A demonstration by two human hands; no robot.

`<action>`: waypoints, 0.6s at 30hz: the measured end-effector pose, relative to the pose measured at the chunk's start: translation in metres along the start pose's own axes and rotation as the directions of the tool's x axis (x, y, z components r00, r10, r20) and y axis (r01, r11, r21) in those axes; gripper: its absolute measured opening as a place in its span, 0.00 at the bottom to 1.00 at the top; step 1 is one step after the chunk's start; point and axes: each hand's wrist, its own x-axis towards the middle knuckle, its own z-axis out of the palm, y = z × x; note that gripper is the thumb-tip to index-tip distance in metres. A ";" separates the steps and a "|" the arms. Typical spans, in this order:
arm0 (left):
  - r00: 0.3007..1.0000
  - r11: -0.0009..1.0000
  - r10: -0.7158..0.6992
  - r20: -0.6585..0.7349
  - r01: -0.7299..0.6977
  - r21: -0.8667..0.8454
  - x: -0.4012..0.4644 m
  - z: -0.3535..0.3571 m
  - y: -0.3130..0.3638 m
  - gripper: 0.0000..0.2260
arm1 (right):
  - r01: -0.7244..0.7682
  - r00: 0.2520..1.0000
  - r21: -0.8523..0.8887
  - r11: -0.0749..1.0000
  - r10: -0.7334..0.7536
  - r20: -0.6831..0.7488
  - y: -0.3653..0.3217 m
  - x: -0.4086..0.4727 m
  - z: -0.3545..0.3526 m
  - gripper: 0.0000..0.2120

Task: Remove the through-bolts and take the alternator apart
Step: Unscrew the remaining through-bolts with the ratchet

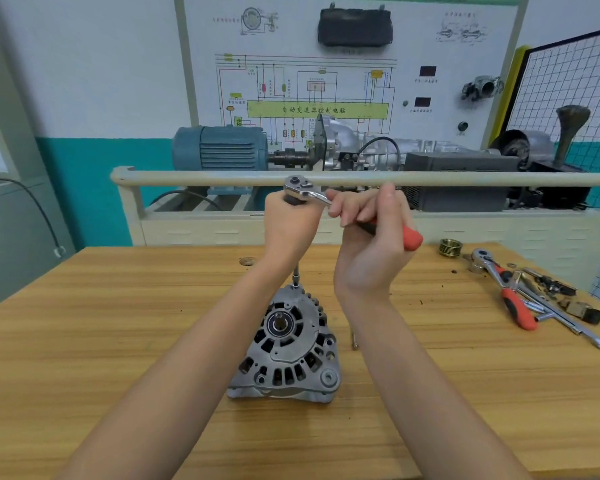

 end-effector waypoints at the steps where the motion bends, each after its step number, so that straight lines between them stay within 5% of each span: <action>1: 0.999 1.000 -0.009 0.040 0.010 -0.018 0.000 -0.003 0.001 0.11 | -0.063 0.997 0.049 0.997 0.065 -0.034 -0.001 0.007 0.000 0.18; 4: 0.971 0.999 0.008 0.238 0.001 -0.039 0.003 -0.018 0.004 0.14 | -0.341 0.927 0.233 0.911 0.366 -0.074 -0.005 0.036 -0.005 0.25; 7: 0.868 0.999 0.054 0.494 -0.047 -0.026 0.010 -0.033 0.008 0.14 | -0.564 0.803 0.277 0.778 0.595 -0.033 -0.004 0.063 -0.008 0.27; 11: 0.789 1.000 0.000 0.614 0.018 -0.023 0.008 -0.028 0.010 0.16 | -0.666 0.677 0.408 0.625 0.736 -0.022 0.001 0.081 -0.007 0.22; 14: 0.858 0.996 -0.023 0.513 0.062 -0.059 0.004 -0.019 0.006 0.19 | -0.541 0.745 0.438 0.718 0.650 -0.147 0.001 0.071 -0.005 0.21; 18: 0.971 0.995 -0.056 0.231 0.074 -0.070 0.005 -0.011 0.001 0.18 | -0.298 0.914 0.266 0.917 0.355 -0.198 -0.001 0.030 -0.001 0.23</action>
